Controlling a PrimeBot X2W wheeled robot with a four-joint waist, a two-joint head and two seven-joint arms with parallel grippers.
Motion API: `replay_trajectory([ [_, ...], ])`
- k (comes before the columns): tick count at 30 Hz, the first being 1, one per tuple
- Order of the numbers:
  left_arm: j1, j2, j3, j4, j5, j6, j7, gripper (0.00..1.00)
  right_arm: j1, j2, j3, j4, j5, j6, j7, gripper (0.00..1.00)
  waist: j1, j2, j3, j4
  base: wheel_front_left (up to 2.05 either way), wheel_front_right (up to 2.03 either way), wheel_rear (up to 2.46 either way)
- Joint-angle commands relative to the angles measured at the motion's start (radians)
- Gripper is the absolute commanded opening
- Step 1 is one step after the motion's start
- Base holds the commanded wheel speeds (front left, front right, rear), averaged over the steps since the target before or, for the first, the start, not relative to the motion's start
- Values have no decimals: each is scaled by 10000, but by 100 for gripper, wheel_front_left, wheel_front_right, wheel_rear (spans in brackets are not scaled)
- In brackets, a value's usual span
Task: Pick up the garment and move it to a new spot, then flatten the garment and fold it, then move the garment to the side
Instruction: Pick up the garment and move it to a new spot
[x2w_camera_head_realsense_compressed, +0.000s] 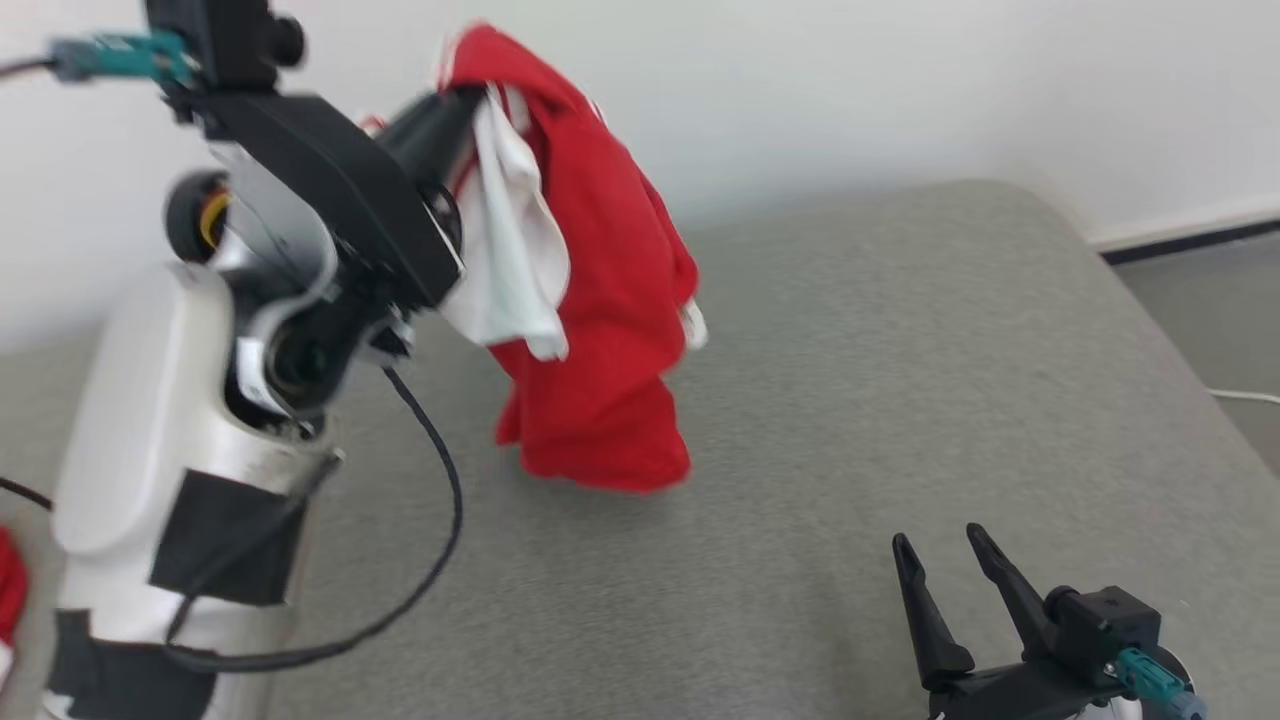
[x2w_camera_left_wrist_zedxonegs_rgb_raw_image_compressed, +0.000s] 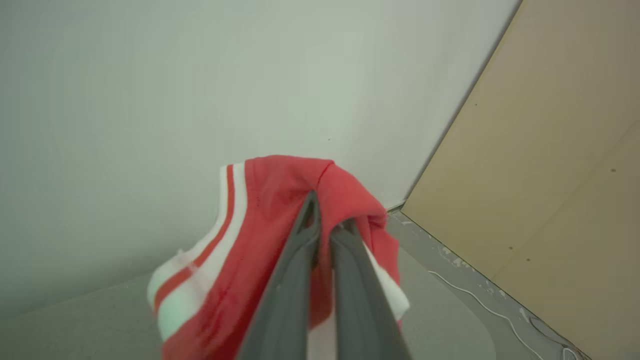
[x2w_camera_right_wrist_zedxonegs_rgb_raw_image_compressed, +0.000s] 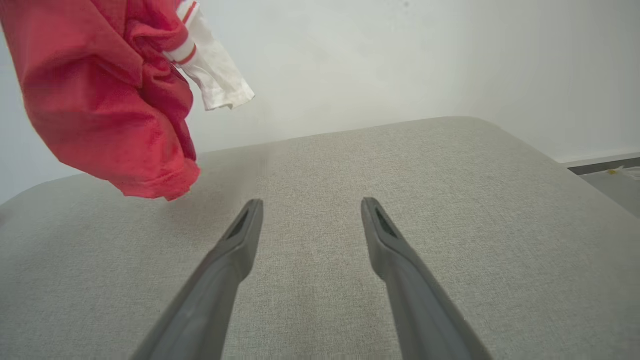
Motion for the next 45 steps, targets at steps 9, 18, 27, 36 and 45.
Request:
replay_trajectory([
  [9,1760,-319,-281,1236,96,-109,-994,0,74,-16,140,-111,175,11,74,100,1,1,187,-1972,0,0,0],
  [18,3028,-618,-960,3081,949,-155,-2706,100,120,-47,-186,-242,203,11,123,100,1,1,267,-1513,0,0,0],
  [27,4081,-513,-648,2814,1068,46,-4530,100,460,-123,-751,-509,97,11,292,100,1,1,-58,-303,0,0,0],
  [36,5789,105,-66,1420,1521,672,-6293,100,823,-194,-1313,-831,56,11,459,100,1,1,-459,671,0,0,0],
  [45,8083,664,202,-150,2121,880,-7710,100,1271,-449,-1893,-1197,195,12,642,100,1,1,-778,1687,0,0,0],
])
